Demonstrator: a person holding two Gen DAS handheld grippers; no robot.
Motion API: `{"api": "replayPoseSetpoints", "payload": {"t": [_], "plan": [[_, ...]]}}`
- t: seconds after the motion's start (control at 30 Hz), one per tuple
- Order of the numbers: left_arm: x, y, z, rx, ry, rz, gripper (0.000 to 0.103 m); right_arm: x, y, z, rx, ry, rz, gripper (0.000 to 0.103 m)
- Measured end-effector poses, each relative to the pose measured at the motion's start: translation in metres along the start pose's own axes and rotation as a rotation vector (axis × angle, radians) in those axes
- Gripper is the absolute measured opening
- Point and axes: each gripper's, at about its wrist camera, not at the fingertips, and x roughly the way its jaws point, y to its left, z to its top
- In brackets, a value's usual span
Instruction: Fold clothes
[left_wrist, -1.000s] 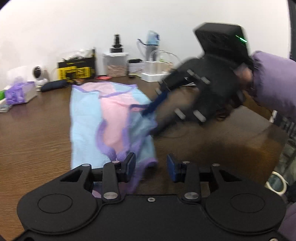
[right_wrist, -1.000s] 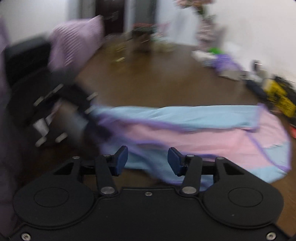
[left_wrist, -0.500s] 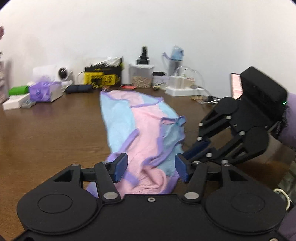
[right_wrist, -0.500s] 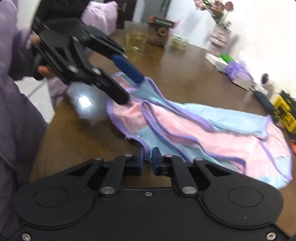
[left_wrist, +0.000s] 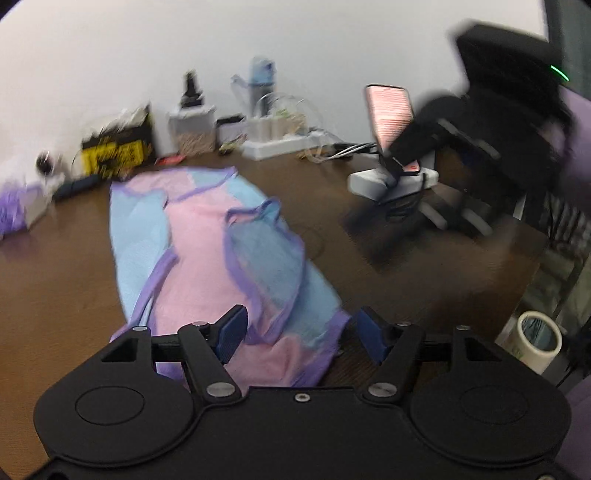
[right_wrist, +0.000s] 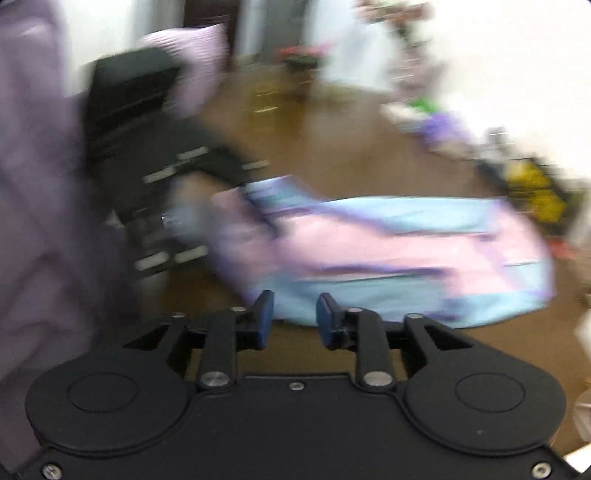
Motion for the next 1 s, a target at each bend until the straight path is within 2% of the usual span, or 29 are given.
{"api": "replayPoseSetpoints", "payload": {"t": [0.03,0.07,0.1,0.17,0.2,0.23,0.33,0.4,0.43,0.5,0.57,0.63,0.83,0.87,0.9,1.0], "plan": [[0.002,-0.003,0.001,0.011,-0.001,0.007,0.068,0.001,-0.012,0.004,0.028,-0.005,-0.057,0.064],[0.005,-0.006,0.002,0.022,-0.002,0.013,0.068,0.003,-0.023,0.007,0.055,-0.009,-0.110,0.068],[0.013,-0.010,0.002,0.034,0.010,0.034,0.068,0.012,-0.043,0.012,0.115,-0.008,-0.188,0.068],[0.027,-0.011,0.003,0.030,0.042,0.070,0.065,0.025,-0.061,0.018,0.204,0.006,-0.232,0.068],[0.031,-0.009,0.004,0.009,0.056,0.062,0.062,0.037,-0.077,0.021,0.286,0.015,-0.264,0.068],[0.035,-0.006,0.005,-0.013,0.069,0.053,0.055,0.050,-0.092,0.023,0.363,0.033,-0.295,0.068],[0.040,0.001,0.005,-0.056,0.092,0.022,0.047,0.082,-0.130,0.023,0.476,0.100,-0.342,0.067],[0.037,0.003,0.004,-0.056,0.082,0.004,0.035,0.103,-0.149,0.020,0.527,0.116,-0.373,0.067],[0.036,0.004,0.003,-0.056,0.080,-0.012,0.025,0.114,-0.162,0.019,0.564,0.125,-0.394,0.067],[0.034,0.006,0.002,-0.056,0.077,-0.016,0.018,0.129,-0.175,0.013,0.591,0.137,-0.411,0.064],[0.032,0.009,0.000,-0.055,0.072,-0.020,0.014,0.143,-0.188,0.008,0.614,0.156,-0.423,0.053],[0.029,0.012,-0.002,-0.057,0.068,-0.027,0.012,0.158,-0.202,0.006,0.634,0.187,-0.433,0.043],[0.025,0.014,-0.005,-0.055,0.044,-0.029,0.011,0.178,-0.223,-0.005,0.691,0.218,-0.427,0.029],[0.025,0.014,-0.005,-0.057,0.034,-0.025,0.011,0.179,-0.222,-0.004,0.682,0.221,-0.426,0.011],[0.024,0.014,-0.004,-0.058,0.028,-0.023,0.011,0.181,-0.224,-0.002,0.676,0.229,-0.417,0.004],[0.017,0.014,-0.003,-0.068,-0.009,-0.008,0.010,0.180,-0.219,0.008,0.656,0.228,-0.402,0.004]]}}
